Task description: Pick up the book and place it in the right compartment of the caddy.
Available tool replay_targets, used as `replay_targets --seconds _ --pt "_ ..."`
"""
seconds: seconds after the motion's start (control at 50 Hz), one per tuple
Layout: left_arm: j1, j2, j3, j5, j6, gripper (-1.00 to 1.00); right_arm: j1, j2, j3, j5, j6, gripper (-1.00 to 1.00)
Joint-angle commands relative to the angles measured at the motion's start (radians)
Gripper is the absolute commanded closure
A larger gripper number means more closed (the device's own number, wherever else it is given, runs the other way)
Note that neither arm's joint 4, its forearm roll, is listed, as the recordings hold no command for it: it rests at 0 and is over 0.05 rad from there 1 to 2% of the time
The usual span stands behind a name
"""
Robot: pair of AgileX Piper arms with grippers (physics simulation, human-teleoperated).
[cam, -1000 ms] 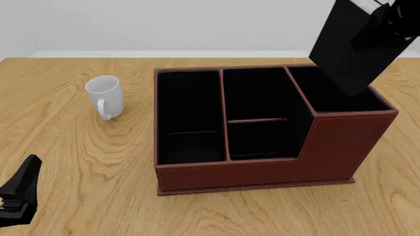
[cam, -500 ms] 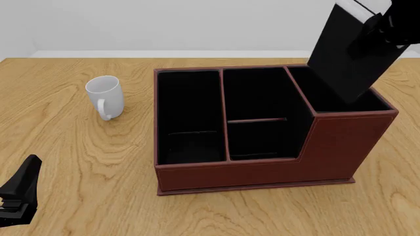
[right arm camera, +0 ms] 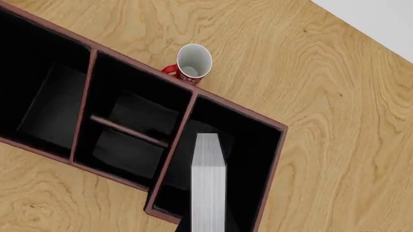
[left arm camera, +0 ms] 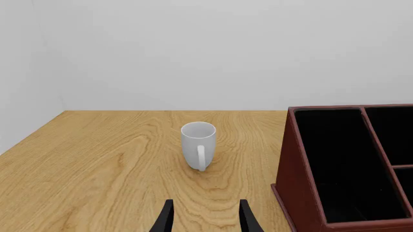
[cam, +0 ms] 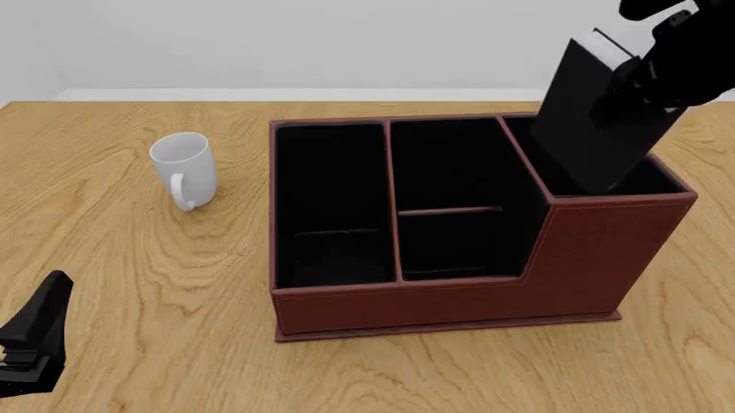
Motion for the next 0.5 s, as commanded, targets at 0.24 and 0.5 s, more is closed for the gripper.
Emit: replay_targets --seconds 0.24,0.5 --pt "0.0 0.0 0.0 0.0 0.0 -1.0 -0.019 0.008 0.065 -0.072 0.039 1.0" --pt "0.0 0.0 0.0 0.0 0.0 -1.0 -0.033 0.016 0.102 -0.102 0.045 1.0"
